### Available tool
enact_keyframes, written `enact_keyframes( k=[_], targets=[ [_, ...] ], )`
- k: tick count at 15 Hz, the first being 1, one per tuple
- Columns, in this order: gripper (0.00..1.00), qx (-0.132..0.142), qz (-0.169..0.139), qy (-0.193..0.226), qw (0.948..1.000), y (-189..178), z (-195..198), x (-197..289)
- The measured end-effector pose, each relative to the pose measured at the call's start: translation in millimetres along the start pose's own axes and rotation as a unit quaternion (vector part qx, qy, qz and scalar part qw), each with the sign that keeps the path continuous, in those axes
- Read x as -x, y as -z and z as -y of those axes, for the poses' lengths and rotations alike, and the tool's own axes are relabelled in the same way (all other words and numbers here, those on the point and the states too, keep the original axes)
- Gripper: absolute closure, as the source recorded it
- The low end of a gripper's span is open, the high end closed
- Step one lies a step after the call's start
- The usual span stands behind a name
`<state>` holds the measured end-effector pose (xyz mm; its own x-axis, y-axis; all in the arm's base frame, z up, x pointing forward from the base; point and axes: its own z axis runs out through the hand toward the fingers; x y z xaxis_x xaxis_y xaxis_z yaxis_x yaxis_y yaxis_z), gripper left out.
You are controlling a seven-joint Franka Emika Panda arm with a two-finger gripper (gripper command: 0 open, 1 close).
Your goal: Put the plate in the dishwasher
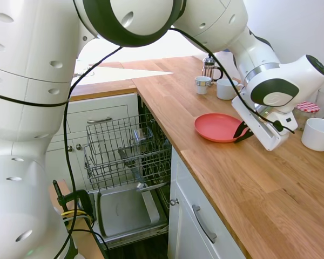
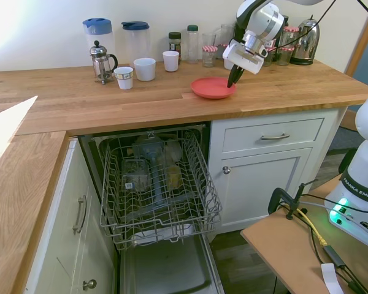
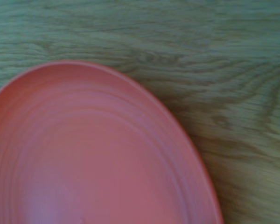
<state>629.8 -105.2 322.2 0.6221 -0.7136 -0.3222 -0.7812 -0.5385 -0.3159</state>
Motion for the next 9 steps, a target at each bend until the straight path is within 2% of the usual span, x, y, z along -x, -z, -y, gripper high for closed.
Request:
enact_keyframes(
  k=[3, 5, 7, 9],
  targets=[
    [1.00, -0.005, -0.009, 0.022, 0.9997, 15.6, 19.1, 22.0],
    [1.00, 0.003, -0.023, 0.049, 0.9985, 32.3, 39.5, 59.4],
    [1.00, 0.029, -0.052, 0.081, 0.9950, 42.5, 69.8, 123.1],
    [1.00, 0.062, -0.089, 0.120, 0.9868, 33.3, 107.6, 216.0]
  ],
)
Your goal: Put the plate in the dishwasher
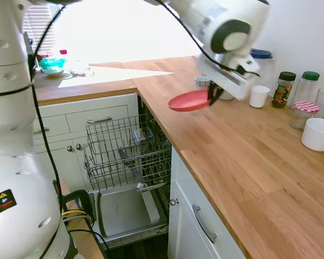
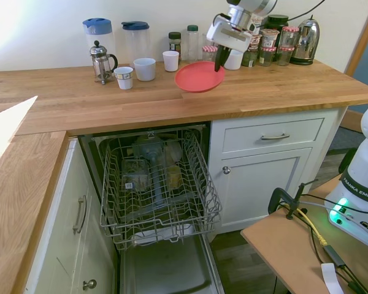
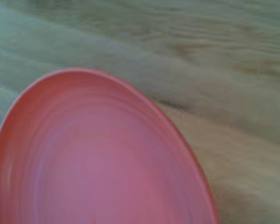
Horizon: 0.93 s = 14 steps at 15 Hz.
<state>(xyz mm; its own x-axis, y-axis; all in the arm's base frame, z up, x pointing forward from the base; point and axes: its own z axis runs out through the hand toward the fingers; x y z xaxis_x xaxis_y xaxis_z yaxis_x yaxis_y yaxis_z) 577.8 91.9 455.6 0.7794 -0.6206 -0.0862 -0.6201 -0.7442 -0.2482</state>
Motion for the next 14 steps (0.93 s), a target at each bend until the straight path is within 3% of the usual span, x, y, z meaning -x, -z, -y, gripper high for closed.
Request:
enact_keyframes(
  k=[2, 4, 7, 10, 14],
  targets=[
    [1.00, 0.031, -0.035, 0.040, 0.9981, -0.6, 54.4, 87.8],
    [1.00, 0.062, -0.086, 0.075, 0.9915, -8.6, 90.3, 164.5],
    [1.00, 0.090, -0.180, 0.124, 0.9716, -35.2, 122.9, 279.7],
    [1.00, 0.113, -0.279, 0.172, 0.9378, -70.1, 133.9, 359.1],
    [1.00, 0.165, -0.363, 0.272, 0.8756, -138.7, 138.9, 396.0]
  ],
)
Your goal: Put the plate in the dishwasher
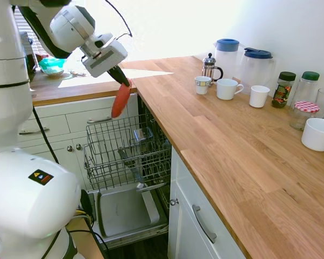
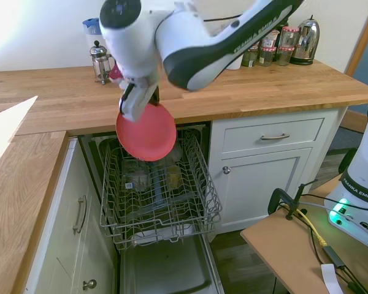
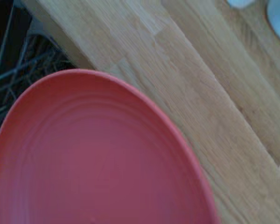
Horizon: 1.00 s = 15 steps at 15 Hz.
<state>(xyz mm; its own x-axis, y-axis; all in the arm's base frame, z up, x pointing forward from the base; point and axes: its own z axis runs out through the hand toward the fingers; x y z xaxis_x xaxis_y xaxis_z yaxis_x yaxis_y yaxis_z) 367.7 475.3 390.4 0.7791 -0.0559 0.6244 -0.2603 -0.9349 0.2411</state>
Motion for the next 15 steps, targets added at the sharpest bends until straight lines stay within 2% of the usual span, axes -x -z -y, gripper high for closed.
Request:
enact_keyframes(
  k=[1, 3, 5, 7, 10, 15],
  targets=[
    [1.00, 0.011, -0.016, 0.031, 0.9993, -7.0, 14.3, 18.1],
    [1.00, 0.029, -0.039, 0.090, 0.9947, -15.2, 37.7, 50.1],
    [1.00, 0.048, -0.051, 0.153, 0.9858, -21.9, 53.9, 69.1],
    [1.00, 0.066, -0.049, 0.207, 0.9749, -38.0, 65.7, 77.9],
    [1.00, 0.079, -0.039, 0.240, 0.9668, -70.0, 90.8, 94.1],
    [1.00, 0.093, -0.039, 0.267, 0.9584, -96.9, 146.9, 133.6]
  ],
)
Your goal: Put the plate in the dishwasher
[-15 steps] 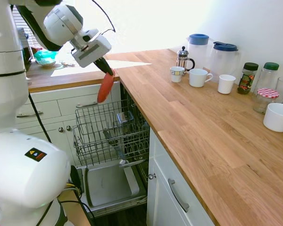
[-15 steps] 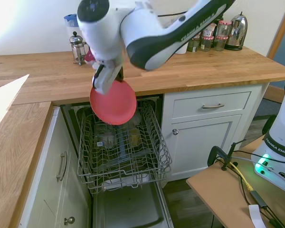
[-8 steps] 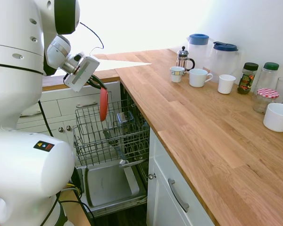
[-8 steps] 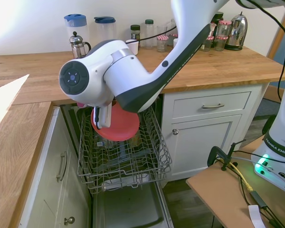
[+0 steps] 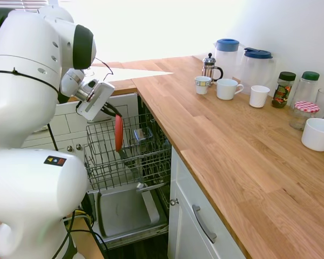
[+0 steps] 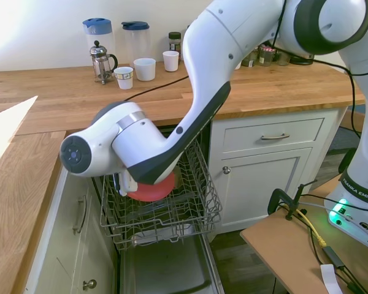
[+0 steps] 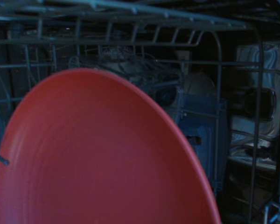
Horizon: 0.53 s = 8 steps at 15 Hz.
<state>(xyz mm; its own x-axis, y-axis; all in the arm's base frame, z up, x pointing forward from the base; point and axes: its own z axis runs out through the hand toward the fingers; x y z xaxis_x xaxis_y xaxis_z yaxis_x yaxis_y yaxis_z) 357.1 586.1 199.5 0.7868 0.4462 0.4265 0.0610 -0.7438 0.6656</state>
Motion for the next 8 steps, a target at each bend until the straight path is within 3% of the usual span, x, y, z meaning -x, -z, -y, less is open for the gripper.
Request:
enact_keyframes(
  k=[6, 7, 8],
  targets=[
    [1.00, 0.003, 0.034, 0.004, 0.9994, -20.7, 31.7, -10.9],
    [0.00, 0.002, 0.043, 0.002, 0.9991, -22.8, 30.7, -14.3],
    [0.00, 0.001, 0.051, -0.001, 0.9987, -25.4, 29.5, -16.6]
  ],
)
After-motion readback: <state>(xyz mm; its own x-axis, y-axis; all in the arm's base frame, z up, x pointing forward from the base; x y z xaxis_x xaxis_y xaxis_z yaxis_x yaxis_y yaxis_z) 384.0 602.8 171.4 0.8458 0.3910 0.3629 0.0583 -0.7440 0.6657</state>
